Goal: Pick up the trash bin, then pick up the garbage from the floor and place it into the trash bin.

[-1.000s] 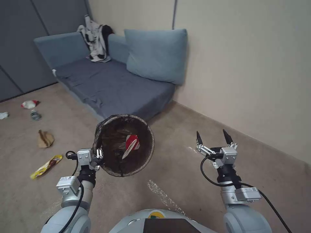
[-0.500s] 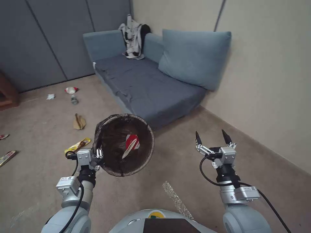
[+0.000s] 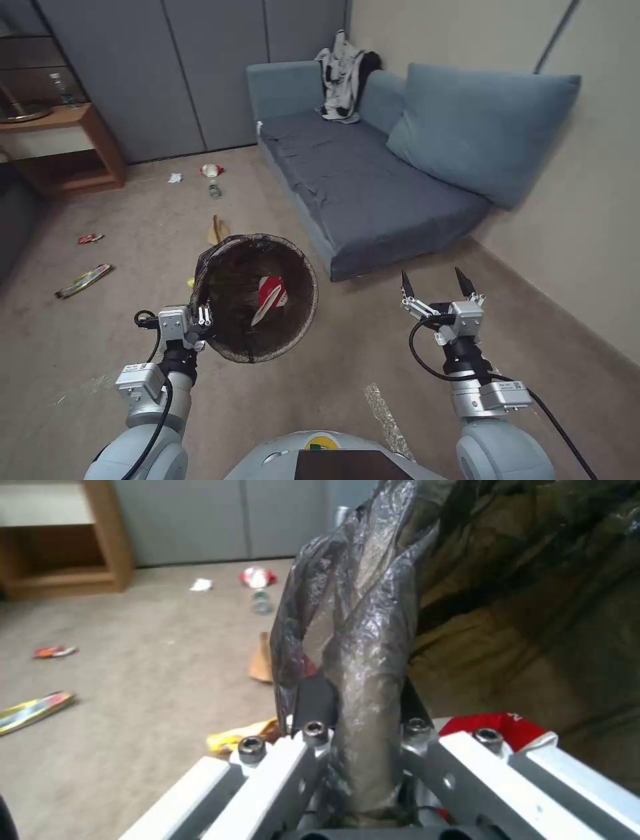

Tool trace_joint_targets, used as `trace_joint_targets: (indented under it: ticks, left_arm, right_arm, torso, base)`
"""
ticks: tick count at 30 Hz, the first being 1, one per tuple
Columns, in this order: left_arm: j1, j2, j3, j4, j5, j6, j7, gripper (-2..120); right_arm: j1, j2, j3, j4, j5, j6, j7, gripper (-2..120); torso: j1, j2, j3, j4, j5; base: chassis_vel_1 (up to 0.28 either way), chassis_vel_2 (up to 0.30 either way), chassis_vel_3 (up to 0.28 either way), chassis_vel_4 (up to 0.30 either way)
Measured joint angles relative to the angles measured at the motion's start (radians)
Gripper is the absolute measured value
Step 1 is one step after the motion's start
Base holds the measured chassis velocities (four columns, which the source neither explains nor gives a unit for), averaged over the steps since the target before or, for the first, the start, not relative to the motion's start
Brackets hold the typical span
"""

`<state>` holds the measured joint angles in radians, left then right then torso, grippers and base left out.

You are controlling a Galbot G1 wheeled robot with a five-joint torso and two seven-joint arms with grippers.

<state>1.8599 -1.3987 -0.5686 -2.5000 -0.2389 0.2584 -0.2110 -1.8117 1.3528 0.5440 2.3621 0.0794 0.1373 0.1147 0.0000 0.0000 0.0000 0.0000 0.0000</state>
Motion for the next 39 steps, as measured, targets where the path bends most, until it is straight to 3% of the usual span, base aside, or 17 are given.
trace_joint_targets:
  ticks: [39]
  left_arm:
    - [0.004,-0.006,0.003,0.0,0.012,-0.011,-0.001,3]
  right_arm:
    - [0.016,-0.016,-0.021,0.002,0.003,-0.042,0.036,100]
  torso:
    - [0.0,0.0,0.0,-0.0001,0.0]
  base:
    - [0.104,0.108,0.104,0.1]
